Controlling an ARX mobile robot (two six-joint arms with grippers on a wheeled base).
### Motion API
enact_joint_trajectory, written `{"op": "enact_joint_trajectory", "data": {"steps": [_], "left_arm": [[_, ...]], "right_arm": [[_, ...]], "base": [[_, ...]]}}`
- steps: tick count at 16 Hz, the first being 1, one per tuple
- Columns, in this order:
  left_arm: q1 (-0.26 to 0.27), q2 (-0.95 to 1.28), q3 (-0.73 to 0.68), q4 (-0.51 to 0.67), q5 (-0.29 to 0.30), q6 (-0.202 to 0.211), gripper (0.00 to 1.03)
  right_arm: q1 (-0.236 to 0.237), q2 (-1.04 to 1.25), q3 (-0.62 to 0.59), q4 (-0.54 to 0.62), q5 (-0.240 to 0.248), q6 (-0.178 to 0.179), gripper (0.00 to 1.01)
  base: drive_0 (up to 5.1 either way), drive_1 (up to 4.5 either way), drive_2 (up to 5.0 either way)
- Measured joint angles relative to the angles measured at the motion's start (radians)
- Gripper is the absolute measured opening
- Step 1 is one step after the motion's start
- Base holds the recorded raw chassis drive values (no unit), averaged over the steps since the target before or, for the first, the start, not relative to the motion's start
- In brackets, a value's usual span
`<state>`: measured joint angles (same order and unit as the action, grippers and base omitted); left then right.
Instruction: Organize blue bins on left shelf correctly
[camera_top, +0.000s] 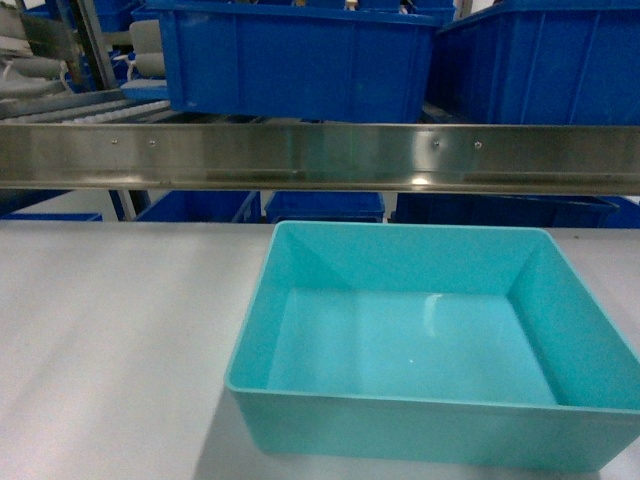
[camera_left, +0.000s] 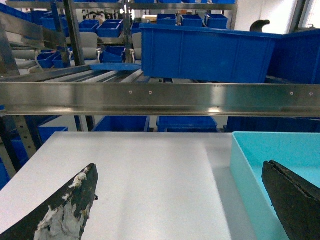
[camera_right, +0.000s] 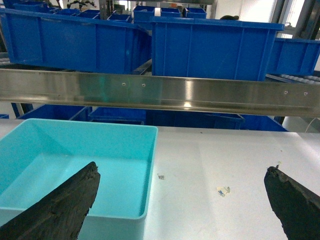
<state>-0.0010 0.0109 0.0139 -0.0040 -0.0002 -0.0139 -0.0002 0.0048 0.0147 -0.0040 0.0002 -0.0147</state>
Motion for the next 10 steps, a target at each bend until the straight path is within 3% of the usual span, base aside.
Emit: {"op": "enact_joint_trajectory", "data": {"steps": [5, 10], "left_arm": [[0.000, 0.000, 0.000, 0.000, 0.000, 0.000, 0.98], [0.000, 0.000, 0.000, 0.000, 0.000, 0.000, 0.98]], "right_arm": [[0.000, 0.000, 0.000, 0.000, 0.000, 0.000, 0.98], [0.000, 0.000, 0.000, 0.000, 0.000, 0.000, 0.98]], "base": [[0.0, 3.69, -3.7], [0.0, 0.00, 0.0]]}}
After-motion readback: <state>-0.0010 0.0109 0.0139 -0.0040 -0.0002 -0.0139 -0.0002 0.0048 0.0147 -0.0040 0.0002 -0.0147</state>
